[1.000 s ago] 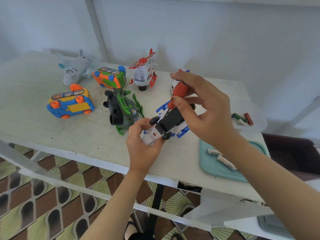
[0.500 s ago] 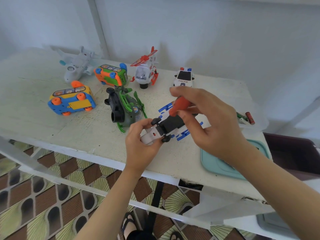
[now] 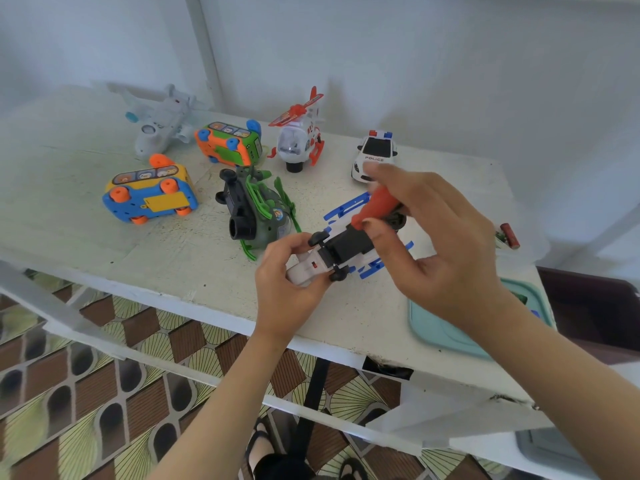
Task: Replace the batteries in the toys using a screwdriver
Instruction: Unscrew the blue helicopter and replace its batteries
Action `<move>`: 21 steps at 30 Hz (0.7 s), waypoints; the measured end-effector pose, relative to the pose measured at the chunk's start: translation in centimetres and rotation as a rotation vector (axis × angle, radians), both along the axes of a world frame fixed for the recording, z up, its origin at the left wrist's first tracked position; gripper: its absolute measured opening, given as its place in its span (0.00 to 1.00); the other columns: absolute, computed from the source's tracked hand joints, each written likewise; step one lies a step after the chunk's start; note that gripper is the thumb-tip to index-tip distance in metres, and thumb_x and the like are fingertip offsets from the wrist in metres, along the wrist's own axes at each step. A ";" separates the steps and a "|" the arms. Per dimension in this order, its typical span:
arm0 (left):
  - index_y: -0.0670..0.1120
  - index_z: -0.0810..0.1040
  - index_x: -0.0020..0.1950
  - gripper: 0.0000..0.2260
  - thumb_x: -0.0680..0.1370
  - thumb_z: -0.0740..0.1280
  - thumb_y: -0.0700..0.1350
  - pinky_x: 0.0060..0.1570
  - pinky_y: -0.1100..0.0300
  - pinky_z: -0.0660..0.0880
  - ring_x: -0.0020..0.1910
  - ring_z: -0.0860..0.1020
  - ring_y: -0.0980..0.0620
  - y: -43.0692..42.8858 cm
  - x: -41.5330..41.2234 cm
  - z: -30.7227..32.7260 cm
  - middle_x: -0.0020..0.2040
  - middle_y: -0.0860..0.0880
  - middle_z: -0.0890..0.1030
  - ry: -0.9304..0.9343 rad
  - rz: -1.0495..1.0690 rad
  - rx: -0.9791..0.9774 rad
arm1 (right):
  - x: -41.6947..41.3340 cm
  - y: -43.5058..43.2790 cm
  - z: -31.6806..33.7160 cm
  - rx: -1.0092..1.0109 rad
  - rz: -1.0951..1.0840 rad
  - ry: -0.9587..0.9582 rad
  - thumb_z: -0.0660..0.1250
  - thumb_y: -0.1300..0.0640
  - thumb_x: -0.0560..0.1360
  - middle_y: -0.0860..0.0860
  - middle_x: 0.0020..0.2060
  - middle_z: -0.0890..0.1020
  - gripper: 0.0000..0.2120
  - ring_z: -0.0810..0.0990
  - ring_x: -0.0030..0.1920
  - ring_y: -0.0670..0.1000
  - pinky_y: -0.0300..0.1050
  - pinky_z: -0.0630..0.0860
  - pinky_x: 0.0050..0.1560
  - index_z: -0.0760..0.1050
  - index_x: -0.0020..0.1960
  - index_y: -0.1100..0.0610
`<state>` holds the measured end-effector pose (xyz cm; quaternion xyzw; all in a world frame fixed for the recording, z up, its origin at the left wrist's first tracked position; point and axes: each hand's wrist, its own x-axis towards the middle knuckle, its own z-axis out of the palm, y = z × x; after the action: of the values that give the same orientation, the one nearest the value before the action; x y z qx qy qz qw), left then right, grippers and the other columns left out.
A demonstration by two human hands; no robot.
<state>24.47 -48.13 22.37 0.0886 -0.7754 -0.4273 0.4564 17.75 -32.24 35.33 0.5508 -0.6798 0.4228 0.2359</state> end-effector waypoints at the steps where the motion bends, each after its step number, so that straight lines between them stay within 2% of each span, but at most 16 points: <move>1: 0.47 0.74 0.57 0.21 0.67 0.74 0.50 0.51 0.68 0.72 0.48 0.77 0.55 0.0 0.0 0.0 0.49 0.60 0.76 0.005 0.000 -0.004 | 0.0 0.0 0.2 -0.017 0.010 -0.024 0.64 0.69 0.76 0.60 0.51 0.81 0.16 0.78 0.53 0.52 0.39 0.75 0.56 0.72 0.64 0.67; 3: 0.47 0.74 0.57 0.21 0.67 0.74 0.51 0.51 0.69 0.72 0.47 0.77 0.55 0.0 0.1 0.0 0.49 0.60 0.76 0.009 0.004 -0.012 | 0.0 -0.1 0.6 -0.034 0.042 -0.085 0.60 0.72 0.76 0.61 0.60 0.78 0.18 0.76 0.58 0.49 0.33 0.70 0.62 0.70 0.66 0.69; 5: 0.47 0.74 0.57 0.21 0.67 0.73 0.50 0.51 0.69 0.72 0.48 0.77 0.55 0.0 0.1 -0.1 0.49 0.59 0.76 0.007 0.003 -0.015 | 0.2 0.0 0.9 -0.031 0.089 -0.171 0.59 0.72 0.77 0.61 0.54 0.81 0.18 0.79 0.55 0.49 0.39 0.75 0.60 0.69 0.67 0.66; 7: 0.48 0.74 0.57 0.21 0.67 0.73 0.50 0.51 0.69 0.71 0.48 0.77 0.55 0.1 0.1 -0.1 0.49 0.59 0.76 0.003 0.005 -0.015 | 0.4 0.1 1.2 -0.041 0.126 -0.262 0.60 0.71 0.77 0.58 0.49 0.81 0.19 0.82 0.49 0.51 0.47 0.79 0.53 0.69 0.67 0.61; 9: 0.49 0.74 0.57 0.21 0.67 0.73 0.50 0.51 0.69 0.71 0.48 0.77 0.54 0.1 0.1 -0.1 0.49 0.59 0.76 -0.001 0.008 -0.009 | 0.6 0.1 1.4 -0.048 0.113 -0.254 0.63 0.69 0.77 0.56 0.46 0.79 0.20 0.81 0.46 0.53 0.47 0.80 0.51 0.68 0.67 0.58; 12: 0.49 0.74 0.57 0.21 0.67 0.73 0.50 0.50 0.68 0.71 0.47 0.77 0.53 0.1 0.1 -0.1 0.49 0.60 0.76 -0.004 0.021 -0.013 | 0.2 -0.1 1.0 -0.031 -0.007 -0.106 0.66 0.58 0.77 0.55 0.40 0.78 0.16 0.75 0.43 0.46 0.36 0.74 0.48 0.74 0.63 0.59; 14: 0.49 0.74 0.57 0.21 0.67 0.74 0.50 0.49 0.67 0.72 0.47 0.77 0.53 0.1 0.1 -0.1 0.49 0.60 0.76 0.000 0.021 -0.008 | 0.1 -0.2 0.7 -0.001 -0.017 -0.121 0.60 0.55 0.79 0.57 0.43 0.80 0.17 0.71 0.47 0.41 0.32 0.69 0.52 0.73 0.65 0.63; 16: 0.50 0.74 0.57 0.21 0.67 0.74 0.49 0.50 0.67 0.72 0.47 0.77 0.53 0.1 0.1 -0.1 0.49 0.61 0.76 0.005 0.016 -0.008 | 0.2 -0.3 0.8 -0.005 0.032 -0.179 0.55 0.59 0.80 0.60 0.50 0.80 0.18 0.72 0.51 0.37 0.29 0.67 0.56 0.71 0.67 0.66; 18: 0.50 0.74 0.58 0.21 0.67 0.74 0.49 0.50 0.67 0.72 0.48 0.77 0.52 0.1 0.2 -0.1 0.49 0.61 0.76 0.004 0.016 -0.012 | 0.4 -0.2 1.1 -0.024 0.105 -0.261 0.55 0.64 0.80 0.60 0.51 0.81 0.18 0.78 0.50 0.42 0.33 0.71 0.57 0.69 0.69 0.64; 21: 0.49 0.74 0.57 0.21 0.67 0.73 0.51 0.50 0.67 0.72 0.48 0.77 0.53 0.2 0.1 0.0 0.49 0.61 0.76 -0.003 0.020 -0.006 | 1.0 -0.3 1.5 -0.068 0.262 -0.496 0.59 0.67 0.79 0.59 0.50 0.82 0.20 0.80 0.45 0.56 0.51 0.79 0.54 0.65 0.70 0.57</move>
<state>24.59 -47.97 22.40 0.0955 -0.7765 -0.4201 0.4598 18.75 -32.49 36.84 0.5055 -0.6252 0.5941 0.0243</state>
